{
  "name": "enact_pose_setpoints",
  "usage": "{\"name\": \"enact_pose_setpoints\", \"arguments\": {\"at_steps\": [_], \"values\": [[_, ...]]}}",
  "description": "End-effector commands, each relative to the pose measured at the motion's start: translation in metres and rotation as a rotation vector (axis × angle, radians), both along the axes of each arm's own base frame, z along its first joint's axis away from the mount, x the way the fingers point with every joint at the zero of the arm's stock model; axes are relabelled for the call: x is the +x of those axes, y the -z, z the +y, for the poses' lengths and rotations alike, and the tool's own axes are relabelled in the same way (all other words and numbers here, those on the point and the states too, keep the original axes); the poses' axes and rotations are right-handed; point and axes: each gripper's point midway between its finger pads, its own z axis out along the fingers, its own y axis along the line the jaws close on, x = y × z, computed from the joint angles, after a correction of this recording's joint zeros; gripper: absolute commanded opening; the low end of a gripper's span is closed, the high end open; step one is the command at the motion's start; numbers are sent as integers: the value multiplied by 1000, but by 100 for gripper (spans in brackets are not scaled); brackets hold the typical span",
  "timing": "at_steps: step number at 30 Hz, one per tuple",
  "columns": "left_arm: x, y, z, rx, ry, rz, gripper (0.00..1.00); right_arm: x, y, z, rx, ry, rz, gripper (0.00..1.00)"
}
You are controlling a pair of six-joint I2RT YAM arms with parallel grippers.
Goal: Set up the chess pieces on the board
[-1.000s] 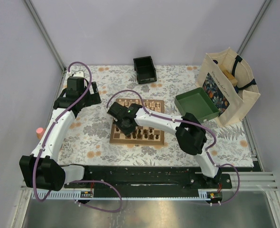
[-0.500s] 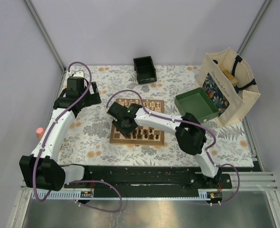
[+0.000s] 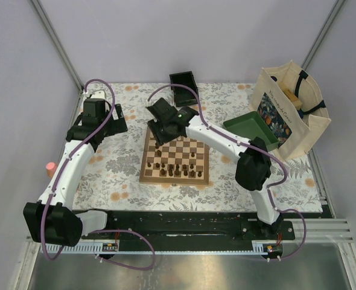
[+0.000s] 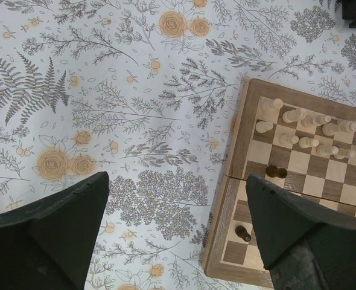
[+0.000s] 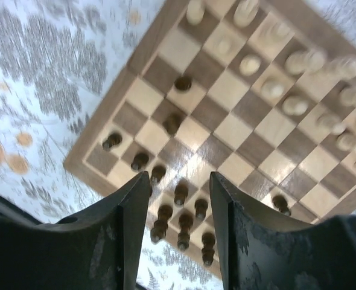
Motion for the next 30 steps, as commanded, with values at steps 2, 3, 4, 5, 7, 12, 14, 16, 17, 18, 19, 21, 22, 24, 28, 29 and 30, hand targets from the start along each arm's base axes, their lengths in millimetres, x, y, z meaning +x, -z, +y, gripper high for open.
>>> {"name": "enact_pose_setpoints", "arguments": {"at_steps": [2,3,4,5,7,12,14,16,17,18,19,21,22,24,28,29,30], "values": [[5,-18,5,-3,-27,-88,99,22,-8,18,54,35,7,53],[4,-19,4,-5,-23,-88,99,24,-5,21,58,33,14,53],[5,-19,5,-3,-23,-89,99,25,-4,25,62,30,20,53],[5,-20,5,-3,-25,-93,99,24,-1,27,58,25,35,53],[5,-21,6,-3,-28,-94,99,25,9,32,51,23,55,53],[4,-20,7,-4,-31,-93,99,25,24,34,30,21,83,53],[5,-20,7,-6,-31,-94,99,24,29,33,17,22,89,53],[5,-20,8,-8,-32,-94,99,23,35,33,8,18,101,53],[5,-19,7,-9,-29,-92,99,23,37,34,9,15,105,53],[5,-20,7,-10,-31,-95,99,22,39,34,6,14,111,53],[5,-20,7,-10,-29,-95,99,22,41,33,2,14,114,53],[5,-19,7,-12,-30,-94,99,22,45,33,-4,12,116,53],[6,-19,7,-12,-29,-92,99,22,48,34,-7,12,119,53],[6,-18,7,-12,-29,-90,99,23,51,35,-11,12,122,52],[7,-18,7,-15,-28,-89,99,24,56,36,-20,9,126,50],[7,-18,6,-18,-25,-89,99,24,57,36,-21,9,127,49],[7,-17,6,-16,-24,-85,99,24,60,36,-26,9,131,49]]}}
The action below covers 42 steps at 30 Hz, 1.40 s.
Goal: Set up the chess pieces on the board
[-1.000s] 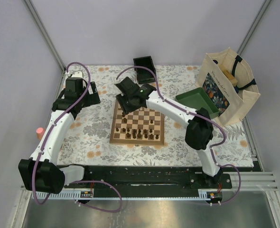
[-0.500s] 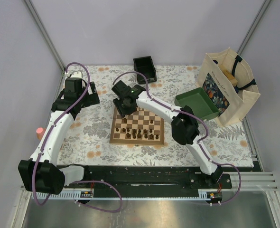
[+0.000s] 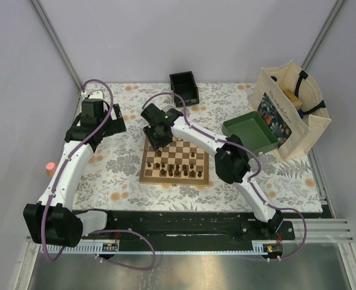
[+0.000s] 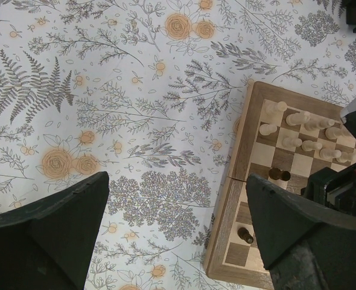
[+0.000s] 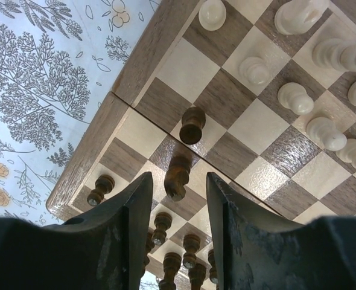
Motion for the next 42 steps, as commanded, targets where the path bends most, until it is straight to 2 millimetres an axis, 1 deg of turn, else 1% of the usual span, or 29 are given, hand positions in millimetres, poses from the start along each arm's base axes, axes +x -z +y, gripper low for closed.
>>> {"name": "enact_pose_setpoints", "arguments": {"at_steps": [1,2,11,20,24,25,27,29,32,36,39,42], "values": [[9,-15,1,-15,-9,-76,99,0,-3,8,13,-12,1,49],[9,-16,0,-17,-5,-78,99,-4,-3,11,25,-25,18,48],[9,-16,2,-20,-9,-78,99,-10,-2,8,22,-33,32,44],[10,-15,2,-24,-8,-73,99,-11,1,7,18,-36,39,39],[10,-15,2,-26,-7,-73,99,-10,-1,7,21,-33,33,28],[9,-15,1,-25,-7,-75,99,-10,-3,7,22,-34,31,22],[9,-14,1,-25,-5,-72,99,-10,-6,7,23,-34,24,19],[9,-15,2,-25,-6,-75,99,-8,-13,6,29,-31,12,14],[9,-15,1,-25,-5,-75,99,-7,-31,6,48,-32,-26,12],[9,-15,2,-25,-8,-75,99,-6,-66,3,70,-34,-104,11],[9,-15,2,-25,-8,-73,99,-10,-85,2,75,-49,-152,11],[9,-15,2,-27,-7,-73,99,-21,-94,3,76,-72,-172,11]]}}
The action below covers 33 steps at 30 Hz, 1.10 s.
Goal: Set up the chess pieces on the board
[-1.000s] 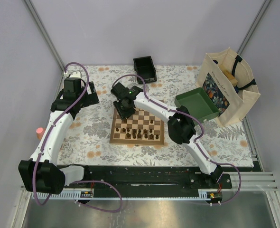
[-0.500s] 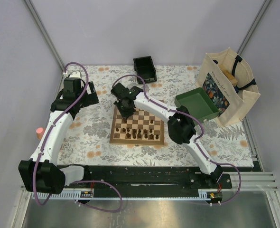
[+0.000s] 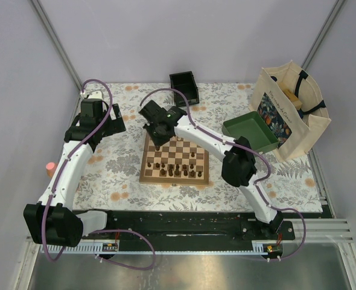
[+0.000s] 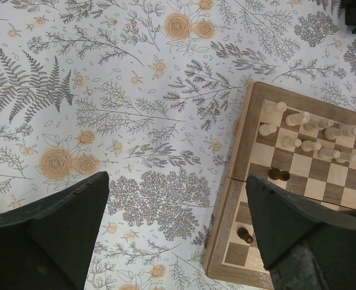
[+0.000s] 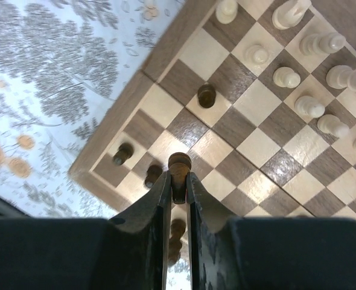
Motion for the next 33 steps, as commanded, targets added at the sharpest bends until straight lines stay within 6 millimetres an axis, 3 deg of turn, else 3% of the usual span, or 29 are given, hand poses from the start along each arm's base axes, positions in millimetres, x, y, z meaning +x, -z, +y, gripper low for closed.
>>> {"name": "enact_pose_setpoints", "arguments": {"at_steps": [1,8,13,23,33], "values": [[9,-16,0,-17,-6,-78,99,-16,-64,6,69,-53,-123,11],[5,-26,13,7,-83,-117,99,-57,-41,14,32,-138,-88,11],[0,-33,24,19,-141,-153,99,-75,-22,19,-11,-192,-59,11],[-1,-33,27,25,-161,-152,99,-80,2,21,-66,-215,-33,11],[0,-32,27,23,-165,-149,99,-86,11,25,-81,-253,-5,11]]}}
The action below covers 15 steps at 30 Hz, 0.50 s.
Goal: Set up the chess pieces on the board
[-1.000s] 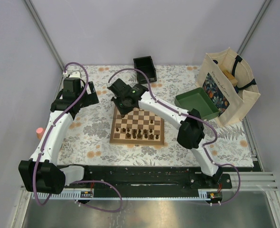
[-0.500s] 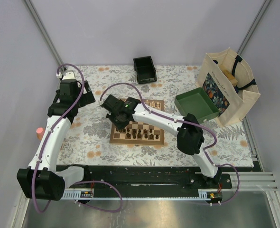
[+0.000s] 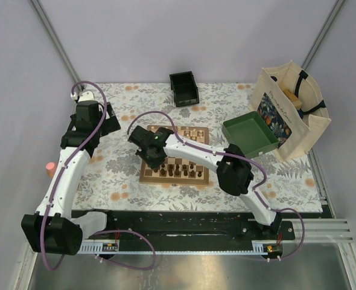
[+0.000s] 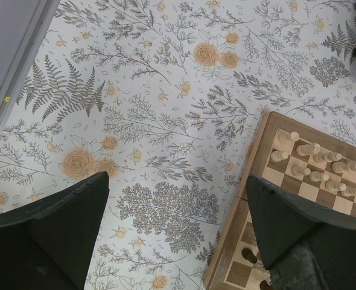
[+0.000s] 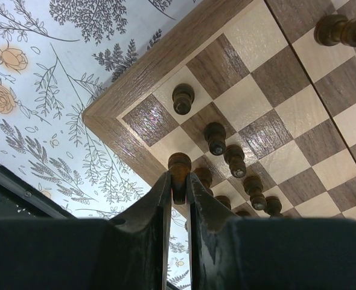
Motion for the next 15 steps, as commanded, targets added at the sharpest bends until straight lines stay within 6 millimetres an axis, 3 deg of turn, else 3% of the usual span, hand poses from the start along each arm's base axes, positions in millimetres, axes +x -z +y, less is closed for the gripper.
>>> {"name": "enact_pose_setpoints", "arguments": {"at_steps": [1,15], "values": [[7,-14,4,1,-26,-67,99,-4,-14,11,33,-42,-8,11],[8,-13,4,-6,-25,-63,99,-9,-2,15,15,-70,23,13]]}}
